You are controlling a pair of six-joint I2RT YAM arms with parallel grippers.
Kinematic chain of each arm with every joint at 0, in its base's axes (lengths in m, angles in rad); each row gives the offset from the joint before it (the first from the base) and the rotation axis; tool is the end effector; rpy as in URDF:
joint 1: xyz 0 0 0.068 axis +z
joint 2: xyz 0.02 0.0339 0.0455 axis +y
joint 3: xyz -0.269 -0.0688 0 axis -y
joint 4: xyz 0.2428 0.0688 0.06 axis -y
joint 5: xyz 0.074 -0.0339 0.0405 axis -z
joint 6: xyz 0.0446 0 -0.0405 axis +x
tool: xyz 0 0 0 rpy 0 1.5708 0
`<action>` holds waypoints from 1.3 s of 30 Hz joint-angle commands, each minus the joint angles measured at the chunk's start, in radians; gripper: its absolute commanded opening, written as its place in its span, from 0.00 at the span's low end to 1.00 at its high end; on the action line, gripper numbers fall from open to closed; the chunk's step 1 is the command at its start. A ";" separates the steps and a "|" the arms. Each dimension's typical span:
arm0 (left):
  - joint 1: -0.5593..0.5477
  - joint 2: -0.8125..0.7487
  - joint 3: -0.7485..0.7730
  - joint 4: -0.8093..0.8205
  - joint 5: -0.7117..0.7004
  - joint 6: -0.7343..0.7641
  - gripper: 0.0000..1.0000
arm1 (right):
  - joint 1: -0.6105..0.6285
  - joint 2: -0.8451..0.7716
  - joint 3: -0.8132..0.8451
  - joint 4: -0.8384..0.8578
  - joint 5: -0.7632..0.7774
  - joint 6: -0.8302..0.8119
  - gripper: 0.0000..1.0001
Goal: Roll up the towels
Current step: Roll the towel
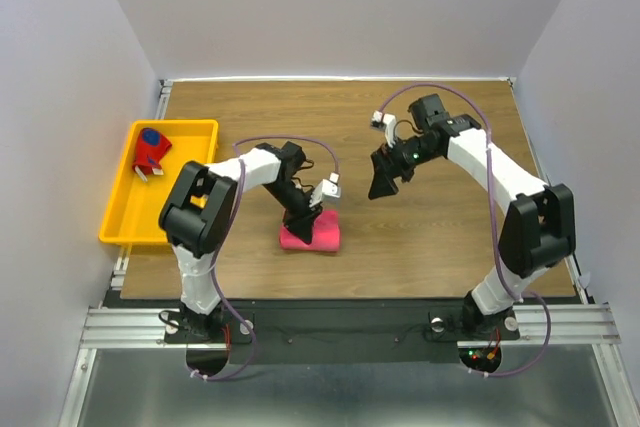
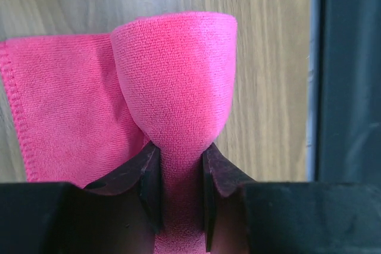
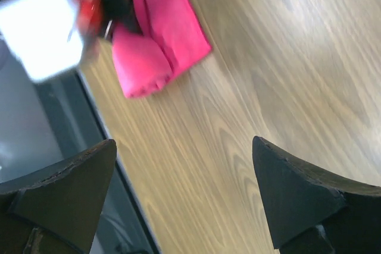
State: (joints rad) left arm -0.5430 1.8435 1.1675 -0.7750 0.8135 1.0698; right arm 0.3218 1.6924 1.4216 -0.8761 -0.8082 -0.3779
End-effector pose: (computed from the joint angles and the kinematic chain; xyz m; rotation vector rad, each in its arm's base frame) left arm 0.2674 -0.1992 0.1636 1.9418 1.7679 -1.0509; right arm 0.3178 0.1399 0.2778 -1.0761 2.2762 1.0566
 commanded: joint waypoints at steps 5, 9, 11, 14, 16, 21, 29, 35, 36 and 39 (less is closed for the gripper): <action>0.121 0.348 0.196 -0.331 0.038 0.162 0.15 | 0.163 -0.218 -0.157 0.140 0.170 -0.081 1.00; 0.143 0.410 0.257 -0.340 0.035 0.156 0.15 | 0.382 -0.258 -0.266 0.303 0.480 -0.082 1.00; 0.147 0.441 0.280 -0.340 0.032 0.150 0.15 | 0.451 -0.251 -0.291 0.362 0.573 -0.096 1.00; 0.158 0.465 0.304 -0.340 0.030 0.147 0.15 | 0.575 -0.212 -0.317 0.471 0.743 -0.145 1.00; 0.161 0.474 0.314 -0.340 0.029 0.145 0.15 | 0.629 -0.172 -0.341 0.551 0.802 -0.187 1.00; 0.164 0.505 0.340 -0.340 0.026 0.133 0.15 | 0.692 -0.096 -0.415 0.718 0.851 -0.272 1.00; 0.169 0.511 0.347 -0.342 0.019 0.139 0.17 | 0.754 -0.011 -0.469 0.821 0.840 -0.334 0.98; 0.183 0.484 0.350 -0.333 0.053 0.144 0.22 | 0.752 0.015 -0.500 0.855 0.762 -0.332 0.41; 0.184 0.477 0.351 -0.330 0.056 0.142 0.24 | 0.747 0.010 -0.501 0.855 0.742 -0.323 0.27; 0.192 0.441 0.354 -0.325 0.059 0.136 0.28 | 0.728 0.012 -0.512 0.844 0.692 -0.308 0.03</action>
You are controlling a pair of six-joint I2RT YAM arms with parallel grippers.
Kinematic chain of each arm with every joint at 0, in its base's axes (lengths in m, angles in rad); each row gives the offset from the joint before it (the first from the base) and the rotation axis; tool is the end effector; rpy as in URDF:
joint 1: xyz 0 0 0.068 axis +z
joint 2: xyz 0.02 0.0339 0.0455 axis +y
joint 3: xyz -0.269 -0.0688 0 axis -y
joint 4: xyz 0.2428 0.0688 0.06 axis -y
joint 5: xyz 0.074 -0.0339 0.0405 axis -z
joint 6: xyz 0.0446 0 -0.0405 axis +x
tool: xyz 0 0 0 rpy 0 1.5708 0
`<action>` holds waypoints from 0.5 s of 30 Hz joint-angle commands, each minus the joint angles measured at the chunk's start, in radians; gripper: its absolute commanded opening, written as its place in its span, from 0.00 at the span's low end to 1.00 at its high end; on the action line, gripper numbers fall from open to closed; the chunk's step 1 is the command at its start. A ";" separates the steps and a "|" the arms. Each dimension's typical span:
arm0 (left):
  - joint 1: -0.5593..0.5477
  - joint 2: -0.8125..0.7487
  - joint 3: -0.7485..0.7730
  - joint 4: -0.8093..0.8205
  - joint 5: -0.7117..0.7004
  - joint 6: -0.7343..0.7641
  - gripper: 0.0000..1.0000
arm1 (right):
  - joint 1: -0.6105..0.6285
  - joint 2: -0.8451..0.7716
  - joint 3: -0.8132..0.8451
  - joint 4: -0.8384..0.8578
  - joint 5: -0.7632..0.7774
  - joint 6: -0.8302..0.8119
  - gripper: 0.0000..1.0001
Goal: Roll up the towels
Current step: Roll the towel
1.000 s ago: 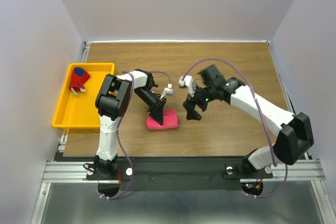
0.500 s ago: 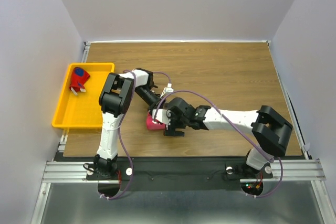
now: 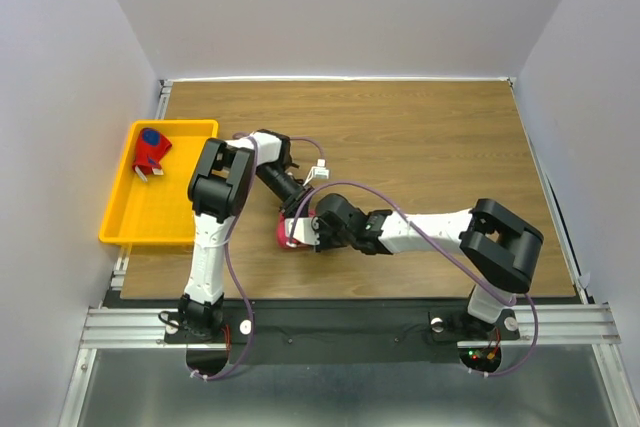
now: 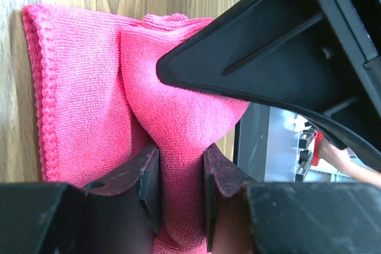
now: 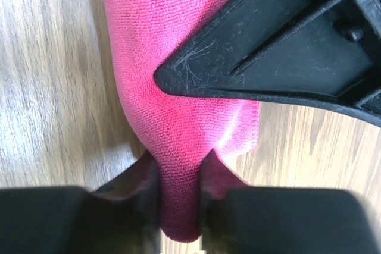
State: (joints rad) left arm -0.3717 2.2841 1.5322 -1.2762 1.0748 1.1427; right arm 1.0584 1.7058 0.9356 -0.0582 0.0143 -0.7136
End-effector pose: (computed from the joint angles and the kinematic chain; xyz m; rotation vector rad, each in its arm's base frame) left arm 0.3326 -0.1718 0.1095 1.5337 2.1510 -1.6739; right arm 0.1733 0.3069 0.1667 -1.8578 1.5258 0.1436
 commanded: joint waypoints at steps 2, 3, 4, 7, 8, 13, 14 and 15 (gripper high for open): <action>0.028 -0.037 -0.014 0.181 -0.203 0.061 0.30 | -0.041 -0.003 -0.027 0.012 -0.171 0.043 0.01; 0.031 -0.050 -0.017 0.186 -0.204 0.057 0.30 | -0.054 -0.005 -0.020 -0.023 -0.192 0.045 0.01; 0.036 -0.067 -0.023 0.193 -0.207 0.054 0.31 | -0.066 -0.005 -0.017 -0.040 -0.233 0.051 0.01; 0.051 -0.159 -0.069 0.242 -0.217 0.037 0.34 | -0.107 -0.002 0.000 -0.120 -0.310 0.051 0.00; 0.054 -0.205 -0.087 0.262 -0.226 0.026 0.36 | -0.126 0.002 0.006 -0.141 -0.326 0.052 0.01; 0.112 -0.328 -0.103 0.284 -0.236 0.012 0.46 | -0.181 0.021 0.037 -0.239 -0.427 0.078 0.01; 0.123 -0.362 -0.099 0.284 -0.234 0.011 0.47 | -0.186 0.028 0.042 -0.249 -0.438 0.083 0.01; 0.134 -0.380 -0.098 0.281 -0.233 0.009 0.49 | -0.190 0.031 0.046 -0.267 -0.450 0.086 0.00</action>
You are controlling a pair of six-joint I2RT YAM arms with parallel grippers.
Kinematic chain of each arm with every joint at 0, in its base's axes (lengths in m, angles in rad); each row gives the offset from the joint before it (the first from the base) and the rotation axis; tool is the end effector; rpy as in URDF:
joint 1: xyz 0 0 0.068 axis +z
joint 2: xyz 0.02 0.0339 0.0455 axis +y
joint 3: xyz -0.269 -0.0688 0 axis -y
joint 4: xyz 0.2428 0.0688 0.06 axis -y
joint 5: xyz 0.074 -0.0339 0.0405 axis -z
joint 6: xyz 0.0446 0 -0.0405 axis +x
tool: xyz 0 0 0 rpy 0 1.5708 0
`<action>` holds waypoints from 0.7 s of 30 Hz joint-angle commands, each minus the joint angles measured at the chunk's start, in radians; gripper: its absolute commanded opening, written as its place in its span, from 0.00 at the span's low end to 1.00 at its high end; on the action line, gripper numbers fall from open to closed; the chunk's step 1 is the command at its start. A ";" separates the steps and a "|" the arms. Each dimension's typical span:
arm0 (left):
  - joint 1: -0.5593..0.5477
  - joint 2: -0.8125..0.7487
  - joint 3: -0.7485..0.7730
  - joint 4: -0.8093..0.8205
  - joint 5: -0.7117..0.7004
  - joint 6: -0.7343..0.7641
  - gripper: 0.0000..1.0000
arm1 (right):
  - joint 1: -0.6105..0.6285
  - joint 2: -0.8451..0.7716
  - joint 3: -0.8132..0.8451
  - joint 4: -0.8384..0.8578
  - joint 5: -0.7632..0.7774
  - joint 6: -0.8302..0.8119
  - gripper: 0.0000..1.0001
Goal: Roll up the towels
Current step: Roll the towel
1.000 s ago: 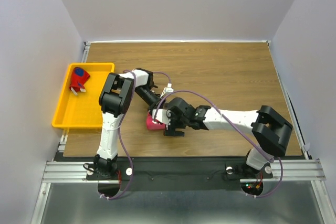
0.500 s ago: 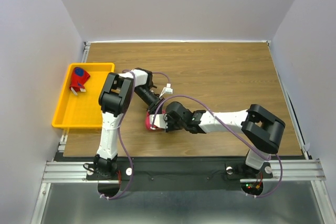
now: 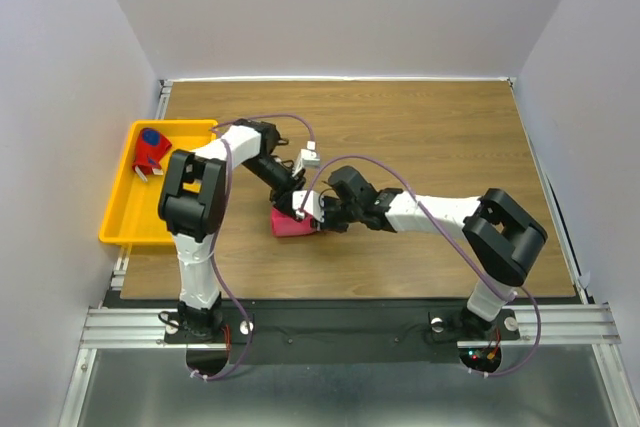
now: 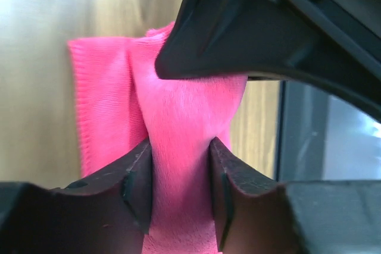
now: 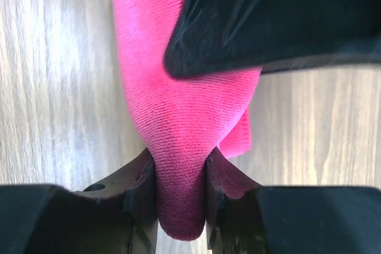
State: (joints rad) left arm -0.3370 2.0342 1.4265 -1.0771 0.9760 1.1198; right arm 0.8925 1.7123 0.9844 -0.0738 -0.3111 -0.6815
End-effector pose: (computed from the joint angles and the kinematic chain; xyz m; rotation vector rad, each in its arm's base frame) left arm 0.3300 -0.1547 0.1664 1.6458 1.9614 -1.3115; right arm 0.2153 0.2890 0.1794 -1.7834 1.5655 0.4702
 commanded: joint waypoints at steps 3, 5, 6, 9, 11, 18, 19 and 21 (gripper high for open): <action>0.150 -0.207 -0.001 0.092 -0.140 0.031 0.53 | -0.032 0.044 0.011 -0.274 -0.155 0.069 0.01; 0.190 -0.268 -0.030 0.117 -0.155 0.026 0.54 | -0.040 0.072 0.028 -0.287 -0.183 0.091 0.01; 0.203 -0.287 -0.041 0.129 -0.161 0.020 0.54 | -0.041 0.079 0.033 -0.296 -0.193 0.095 0.01; 0.260 -0.360 -0.084 0.166 -0.168 0.002 0.55 | -0.044 0.115 0.051 -0.307 -0.215 0.112 0.01; 0.294 -0.419 -0.109 0.209 -0.158 -0.018 0.55 | -0.044 0.128 0.060 -0.311 -0.226 0.115 0.00; 0.383 -0.780 -0.346 0.423 -0.143 -0.049 0.64 | -0.049 0.205 0.118 -0.382 -0.313 0.148 0.01; 0.377 -0.868 -0.409 0.449 -0.167 -0.019 0.69 | -0.053 0.223 0.143 -0.395 -0.328 0.151 0.00; 0.348 -0.943 -0.463 0.451 -0.215 0.017 0.73 | -0.064 0.259 0.171 -0.440 -0.390 0.158 0.00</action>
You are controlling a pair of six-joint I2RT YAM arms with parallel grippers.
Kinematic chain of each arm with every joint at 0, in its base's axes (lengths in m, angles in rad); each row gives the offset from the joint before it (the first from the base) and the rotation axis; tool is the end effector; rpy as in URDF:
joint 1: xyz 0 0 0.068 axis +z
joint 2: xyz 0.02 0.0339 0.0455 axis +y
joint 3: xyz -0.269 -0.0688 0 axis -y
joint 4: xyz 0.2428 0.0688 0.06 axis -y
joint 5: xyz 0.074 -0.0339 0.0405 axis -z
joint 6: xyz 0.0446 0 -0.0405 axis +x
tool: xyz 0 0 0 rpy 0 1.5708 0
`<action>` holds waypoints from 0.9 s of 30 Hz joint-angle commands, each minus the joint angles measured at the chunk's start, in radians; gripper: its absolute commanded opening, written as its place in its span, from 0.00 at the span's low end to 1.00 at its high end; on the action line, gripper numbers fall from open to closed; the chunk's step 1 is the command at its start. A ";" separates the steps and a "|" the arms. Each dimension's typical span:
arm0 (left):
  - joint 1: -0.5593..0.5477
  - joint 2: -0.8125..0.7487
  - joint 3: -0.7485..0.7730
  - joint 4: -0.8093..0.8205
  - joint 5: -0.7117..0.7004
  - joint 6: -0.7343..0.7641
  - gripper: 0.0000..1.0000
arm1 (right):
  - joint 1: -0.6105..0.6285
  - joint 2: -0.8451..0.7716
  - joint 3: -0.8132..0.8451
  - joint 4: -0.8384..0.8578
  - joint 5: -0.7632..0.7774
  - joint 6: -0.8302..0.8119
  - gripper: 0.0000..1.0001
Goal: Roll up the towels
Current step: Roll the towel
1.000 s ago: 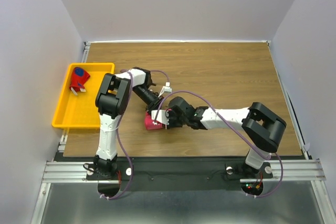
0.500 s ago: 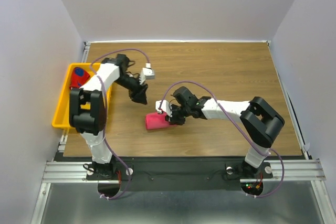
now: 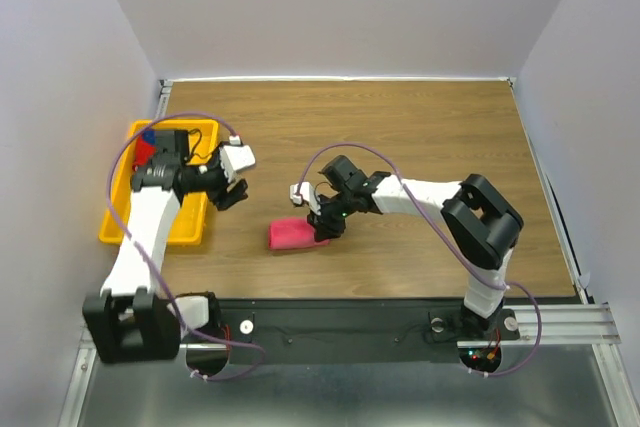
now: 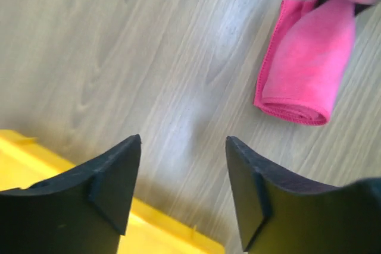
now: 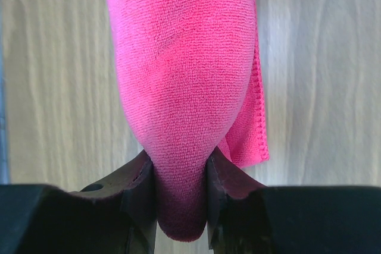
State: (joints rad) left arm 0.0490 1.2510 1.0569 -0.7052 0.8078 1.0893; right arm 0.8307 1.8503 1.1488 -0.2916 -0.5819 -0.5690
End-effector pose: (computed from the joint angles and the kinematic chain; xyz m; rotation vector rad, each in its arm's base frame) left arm 0.2517 -0.0199 0.2988 1.3416 1.6997 -0.3683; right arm 0.2376 0.2965 0.1680 -1.7948 1.7834 0.8459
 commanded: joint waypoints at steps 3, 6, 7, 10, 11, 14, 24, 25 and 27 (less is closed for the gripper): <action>-0.147 -0.289 -0.198 0.058 -0.159 0.134 0.77 | -0.031 0.194 0.051 -0.262 -0.180 0.050 0.01; -0.265 -0.395 -0.314 0.075 -0.275 0.174 0.96 | -0.065 0.254 0.092 -0.291 -0.274 0.070 0.01; -0.288 -0.416 -0.342 0.075 -0.294 0.191 0.99 | -0.073 0.269 0.103 -0.297 -0.292 0.073 0.00; -0.376 -0.475 -0.423 0.111 -0.343 0.204 0.99 | -0.103 0.323 0.138 -0.316 -0.338 0.083 0.01; -0.400 -0.481 -0.440 0.134 -0.355 0.201 0.99 | -0.113 0.332 0.144 -0.320 -0.357 0.084 0.01; -0.523 -0.464 -0.465 0.234 -0.418 0.124 0.99 | -0.125 0.374 0.167 -0.336 -0.394 0.089 0.01; -0.820 -0.326 -0.486 0.398 -0.506 0.100 0.99 | -0.157 0.466 0.239 -0.405 -0.481 0.073 0.00; -0.834 -0.311 -0.486 0.394 -0.492 0.100 0.99 | -0.162 0.471 0.247 -0.414 -0.493 0.073 0.01; -0.862 -0.263 -0.485 0.389 -0.477 0.087 0.99 | -0.169 0.484 0.259 -0.420 -0.504 0.073 0.01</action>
State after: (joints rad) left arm -0.7780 0.9421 0.5819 -0.3546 0.3195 1.1992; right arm 0.6662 2.2482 1.4273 -0.6205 -1.2602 -0.4553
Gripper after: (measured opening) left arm 0.986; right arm 0.344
